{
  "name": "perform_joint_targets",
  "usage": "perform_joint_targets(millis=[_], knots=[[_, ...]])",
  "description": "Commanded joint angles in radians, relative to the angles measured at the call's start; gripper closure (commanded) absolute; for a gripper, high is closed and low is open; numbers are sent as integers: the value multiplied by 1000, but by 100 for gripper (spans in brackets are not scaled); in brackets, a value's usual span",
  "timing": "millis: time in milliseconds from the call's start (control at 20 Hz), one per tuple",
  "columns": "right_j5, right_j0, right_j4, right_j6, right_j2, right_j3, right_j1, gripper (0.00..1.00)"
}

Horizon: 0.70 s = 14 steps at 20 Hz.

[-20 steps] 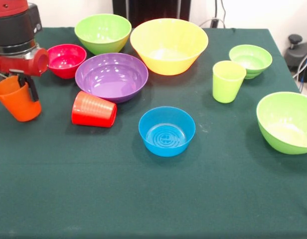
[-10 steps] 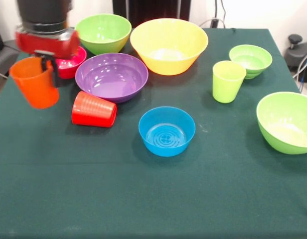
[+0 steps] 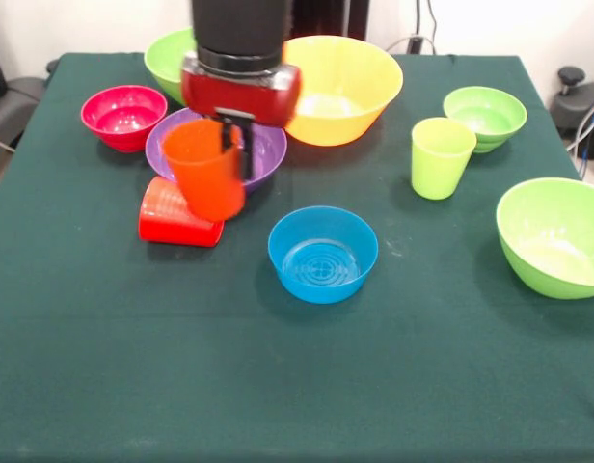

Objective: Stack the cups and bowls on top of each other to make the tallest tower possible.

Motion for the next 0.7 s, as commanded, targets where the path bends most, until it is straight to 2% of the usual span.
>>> perform_joint_targets(millis=[50, 300, 700], knots=[[-50, 65, 10, 208, -101, -86, 99, 100], [-116, 108, -2, 262, -166, -117, 146, 100], [-188, 111, 15, 221, -206, -145, 211, 100]])
